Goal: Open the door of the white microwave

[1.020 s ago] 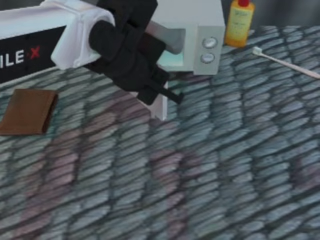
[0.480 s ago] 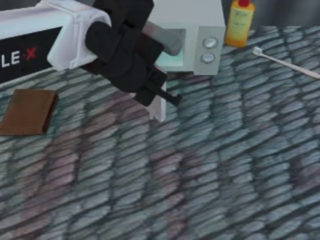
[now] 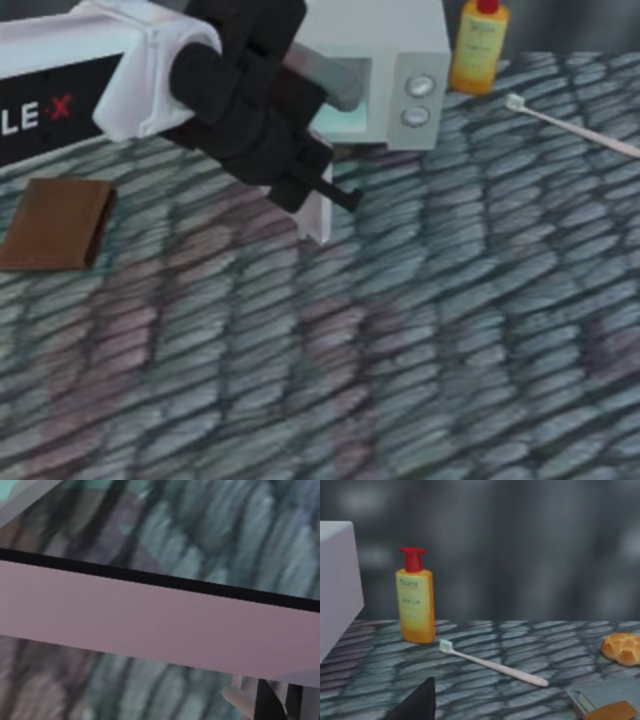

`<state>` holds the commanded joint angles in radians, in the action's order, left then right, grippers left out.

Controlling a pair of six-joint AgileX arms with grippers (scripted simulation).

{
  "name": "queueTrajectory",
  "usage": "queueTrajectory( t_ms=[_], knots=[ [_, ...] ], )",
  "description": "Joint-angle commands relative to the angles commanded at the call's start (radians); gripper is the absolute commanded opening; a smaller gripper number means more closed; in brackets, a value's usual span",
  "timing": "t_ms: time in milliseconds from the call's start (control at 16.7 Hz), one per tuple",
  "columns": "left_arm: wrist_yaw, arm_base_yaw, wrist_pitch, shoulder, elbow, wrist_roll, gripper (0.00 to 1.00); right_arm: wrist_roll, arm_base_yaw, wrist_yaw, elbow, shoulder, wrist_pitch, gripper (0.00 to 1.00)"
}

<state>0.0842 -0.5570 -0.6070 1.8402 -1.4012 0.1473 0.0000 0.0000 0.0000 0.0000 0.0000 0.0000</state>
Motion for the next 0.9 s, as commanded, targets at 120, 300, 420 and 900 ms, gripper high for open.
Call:
queueTrajectory(
  t_ms=[120,300,420,900],
  knots=[
    [0.000,0.000,0.000,0.000,0.000,0.000,0.00,0.000,0.000,0.000,0.000,0.000,0.000,1.00],
    [0.000,0.000,0.000,0.000,0.000,0.000,0.00,0.000,0.000,0.000,0.000,0.000,0.000,1.00],
    [0.000,0.000,0.000,0.000,0.000,0.000,0.00,0.000,0.000,0.000,0.000,0.000,0.000,1.00],
    [0.048,0.028,-0.004,-0.026,0.033,0.079,0.00,0.000,0.000,0.000,0.000,0.000,0.000,1.00]
  ],
)
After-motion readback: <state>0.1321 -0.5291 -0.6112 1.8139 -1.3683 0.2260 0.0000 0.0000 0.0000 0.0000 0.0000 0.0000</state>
